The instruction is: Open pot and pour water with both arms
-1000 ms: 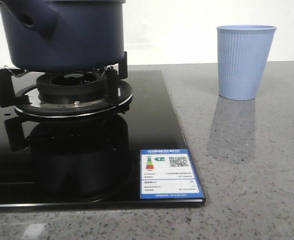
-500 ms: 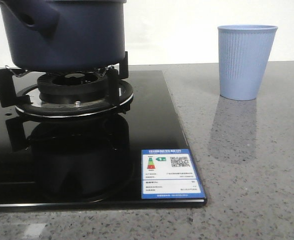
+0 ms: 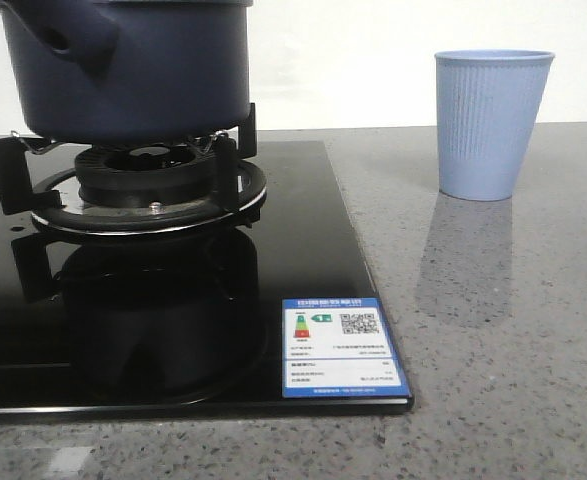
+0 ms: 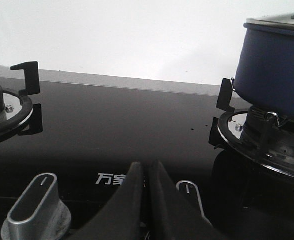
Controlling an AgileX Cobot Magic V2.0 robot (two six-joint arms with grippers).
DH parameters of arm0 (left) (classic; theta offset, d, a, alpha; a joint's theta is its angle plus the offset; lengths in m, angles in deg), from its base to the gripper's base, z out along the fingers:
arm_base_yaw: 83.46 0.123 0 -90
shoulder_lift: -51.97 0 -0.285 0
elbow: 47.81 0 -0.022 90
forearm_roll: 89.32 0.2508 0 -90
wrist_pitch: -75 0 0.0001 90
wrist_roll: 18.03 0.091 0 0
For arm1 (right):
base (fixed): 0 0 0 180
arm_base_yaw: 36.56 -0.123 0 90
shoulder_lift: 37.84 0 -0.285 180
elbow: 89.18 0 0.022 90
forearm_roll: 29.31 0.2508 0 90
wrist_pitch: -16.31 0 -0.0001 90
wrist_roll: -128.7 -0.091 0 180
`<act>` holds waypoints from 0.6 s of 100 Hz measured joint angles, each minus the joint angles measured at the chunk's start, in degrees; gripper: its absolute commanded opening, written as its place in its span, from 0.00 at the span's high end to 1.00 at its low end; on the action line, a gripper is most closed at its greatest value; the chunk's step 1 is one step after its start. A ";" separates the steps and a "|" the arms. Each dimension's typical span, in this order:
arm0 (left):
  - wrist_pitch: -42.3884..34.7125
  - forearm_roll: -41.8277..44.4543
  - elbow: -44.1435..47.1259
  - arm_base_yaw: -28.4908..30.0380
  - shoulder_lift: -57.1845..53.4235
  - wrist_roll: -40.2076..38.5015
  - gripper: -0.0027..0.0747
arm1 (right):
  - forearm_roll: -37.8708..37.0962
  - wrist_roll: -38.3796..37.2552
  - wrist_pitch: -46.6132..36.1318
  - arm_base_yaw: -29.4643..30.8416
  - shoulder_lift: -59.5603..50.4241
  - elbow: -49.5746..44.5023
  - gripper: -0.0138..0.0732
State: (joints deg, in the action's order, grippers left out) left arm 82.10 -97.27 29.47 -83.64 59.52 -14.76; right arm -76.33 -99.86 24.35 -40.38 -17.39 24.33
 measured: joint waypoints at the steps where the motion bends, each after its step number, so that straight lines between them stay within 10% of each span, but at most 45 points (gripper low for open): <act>1: 0.00 0.00 0.00 0.00 0.00 0.00 0.99 | 0.00 0.00 0.00 0.00 0.00 0.00 0.92; 18: 0.00 0.00 0.00 0.00 0.00 0.00 0.99 | 6.55 4.00 -0.24 0.00 0.00 0.00 0.92; 38: 0.00 0.00 0.00 0.00 0.00 0.00 0.99 | 38.46 40.30 -3.95 0.00 0.00 -4.22 0.92; 60: 0.05 0.00 0.00 0.00 0.00 0.00 0.99 | 44.31 48.56 -8.04 0.00 -7.31 -11.26 0.92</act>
State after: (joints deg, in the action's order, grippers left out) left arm 82.15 -97.27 29.47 -83.64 59.52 -14.76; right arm -32.02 -51.30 16.31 -40.38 -24.69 13.07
